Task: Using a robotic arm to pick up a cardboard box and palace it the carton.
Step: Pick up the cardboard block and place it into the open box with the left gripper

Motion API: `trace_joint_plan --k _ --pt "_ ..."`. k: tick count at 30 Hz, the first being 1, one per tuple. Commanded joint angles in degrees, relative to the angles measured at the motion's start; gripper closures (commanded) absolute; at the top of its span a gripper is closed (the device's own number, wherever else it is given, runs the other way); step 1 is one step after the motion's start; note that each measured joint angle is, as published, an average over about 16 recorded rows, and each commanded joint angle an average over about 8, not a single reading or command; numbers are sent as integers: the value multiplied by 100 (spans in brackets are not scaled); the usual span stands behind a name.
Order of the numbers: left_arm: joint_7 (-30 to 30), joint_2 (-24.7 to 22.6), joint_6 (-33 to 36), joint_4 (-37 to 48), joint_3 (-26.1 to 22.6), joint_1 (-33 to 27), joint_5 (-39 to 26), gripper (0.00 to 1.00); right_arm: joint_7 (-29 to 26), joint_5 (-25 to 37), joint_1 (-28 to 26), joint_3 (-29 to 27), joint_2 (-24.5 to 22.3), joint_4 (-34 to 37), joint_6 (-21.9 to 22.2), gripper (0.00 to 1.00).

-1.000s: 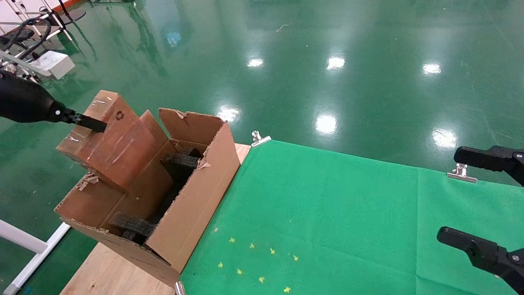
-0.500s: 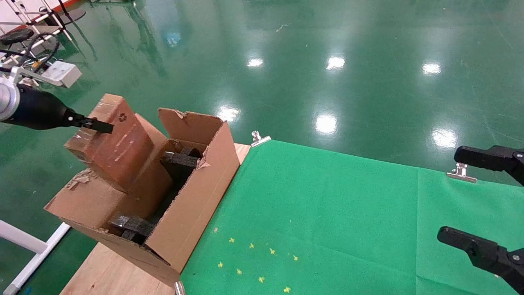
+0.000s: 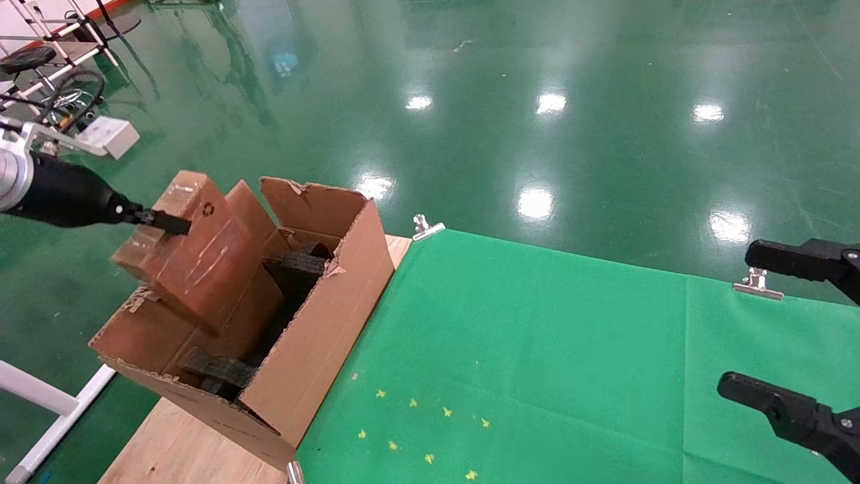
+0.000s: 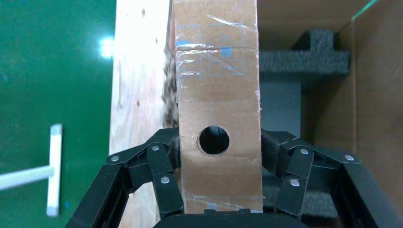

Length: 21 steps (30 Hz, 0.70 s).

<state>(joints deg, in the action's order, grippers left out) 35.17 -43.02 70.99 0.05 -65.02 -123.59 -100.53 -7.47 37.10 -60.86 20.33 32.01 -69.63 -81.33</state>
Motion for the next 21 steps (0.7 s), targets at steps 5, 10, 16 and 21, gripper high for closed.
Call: trace_joint_plan --k 5,10,16,21 --pt "45 34 93 81 -8 130 -13 100 0 0 0 0 0 0 0 0" --pt "62 39 -21 92 -17 305 -27 100 0 0 0 0 0 0 0 0" --pt "50 -3 -280 54 -53 519 -78 100 0 0 0 0 0 0 0 0" --pt "22 -52 -485 23 -87 691 -126 100 0 0 0 0 0 0 0 0"
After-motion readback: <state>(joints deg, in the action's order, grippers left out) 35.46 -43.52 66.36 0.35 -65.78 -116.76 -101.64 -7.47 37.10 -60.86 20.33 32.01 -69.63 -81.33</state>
